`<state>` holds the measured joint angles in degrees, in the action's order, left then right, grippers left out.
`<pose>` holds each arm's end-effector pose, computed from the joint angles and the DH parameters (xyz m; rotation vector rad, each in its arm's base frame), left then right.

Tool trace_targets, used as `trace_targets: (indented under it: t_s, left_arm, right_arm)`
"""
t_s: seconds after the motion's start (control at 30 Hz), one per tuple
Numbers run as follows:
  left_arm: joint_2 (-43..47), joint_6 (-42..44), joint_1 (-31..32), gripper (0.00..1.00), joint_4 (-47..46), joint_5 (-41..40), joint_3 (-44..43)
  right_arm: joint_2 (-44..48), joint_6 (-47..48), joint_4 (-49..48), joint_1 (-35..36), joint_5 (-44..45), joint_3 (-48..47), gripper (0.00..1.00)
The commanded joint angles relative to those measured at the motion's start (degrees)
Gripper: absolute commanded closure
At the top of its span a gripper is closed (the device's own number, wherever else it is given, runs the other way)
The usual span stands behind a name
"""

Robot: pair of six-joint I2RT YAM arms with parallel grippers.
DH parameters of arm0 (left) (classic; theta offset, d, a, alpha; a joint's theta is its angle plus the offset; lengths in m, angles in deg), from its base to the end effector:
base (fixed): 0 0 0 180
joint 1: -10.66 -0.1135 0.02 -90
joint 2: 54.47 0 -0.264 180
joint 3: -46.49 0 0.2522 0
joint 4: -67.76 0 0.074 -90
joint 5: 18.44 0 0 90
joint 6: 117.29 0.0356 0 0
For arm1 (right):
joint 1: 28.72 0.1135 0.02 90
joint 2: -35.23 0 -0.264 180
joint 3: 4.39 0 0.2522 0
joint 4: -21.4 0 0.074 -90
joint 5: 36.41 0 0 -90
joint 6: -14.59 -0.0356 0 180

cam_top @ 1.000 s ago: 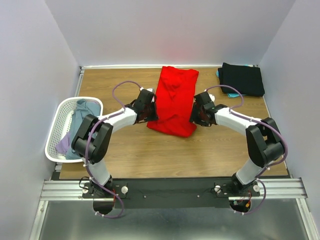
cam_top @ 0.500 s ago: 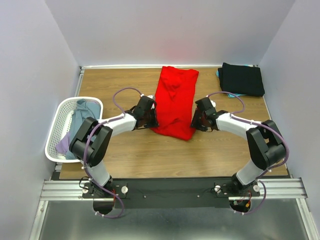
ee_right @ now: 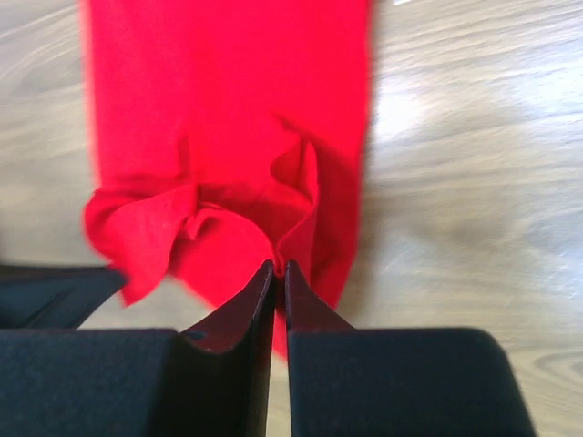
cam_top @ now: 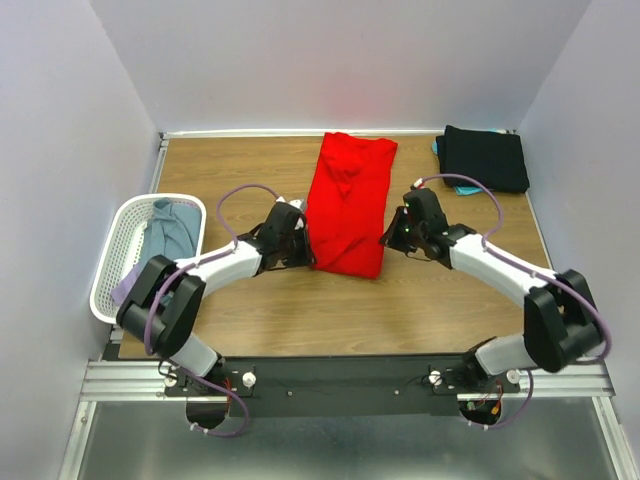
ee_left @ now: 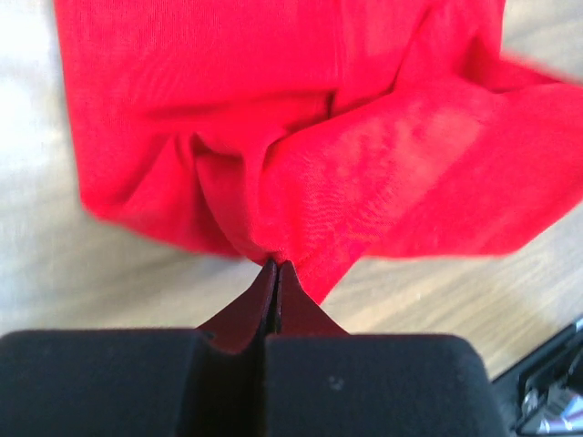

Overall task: Fold and stack the t-shirts
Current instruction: Fold the tshirt

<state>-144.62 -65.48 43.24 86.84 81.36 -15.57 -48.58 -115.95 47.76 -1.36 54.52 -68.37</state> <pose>0.2641 -0.1760 0.1788 -0.0388 2.5259 -0.7499 0.2708 0.1395 0.2113 0.2887 2.4290 0.5328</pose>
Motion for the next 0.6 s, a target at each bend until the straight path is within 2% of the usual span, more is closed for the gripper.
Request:
trace_targets:
  t_s: [0.0, 0.13, 0.37, 0.47, 0.57]
  left_arm:
    - [5.6, -1.4, 0.5, 1.00, 2.3, 1.8, 4.4]
    - [9.3, -1.9, 0.5, 1.00, 4.7, 1.4, 8.3]
    - [14.4, -2.0, 0.6, 1.00, 11.6, 1.1, 11.9]
    - [16.1, -2.1, 0.5, 1.00, 14.4, 0.5, 13.6]
    - [17.3, -2.9, 0.5, 1.00, 16.1, 0.8, 14.5]
  right_arm:
    - [5.8, 2.4, -1.0, 1.6, -6.2, 4.0, 0.86]
    - [10.9, 2.0, -1.1, 4.2, -9.2, 8.7, 0.86]
    - [16.3, -0.2, -1.1, 14.9, -9.8, 15.6, 0.86]
    - [17.4, -1.4, -1.1, 17.5, -9.6, 17.8, 0.83]
    - [19.0, -1.5, -1.0, 19.7, -10.2, 20.2, 0.75]
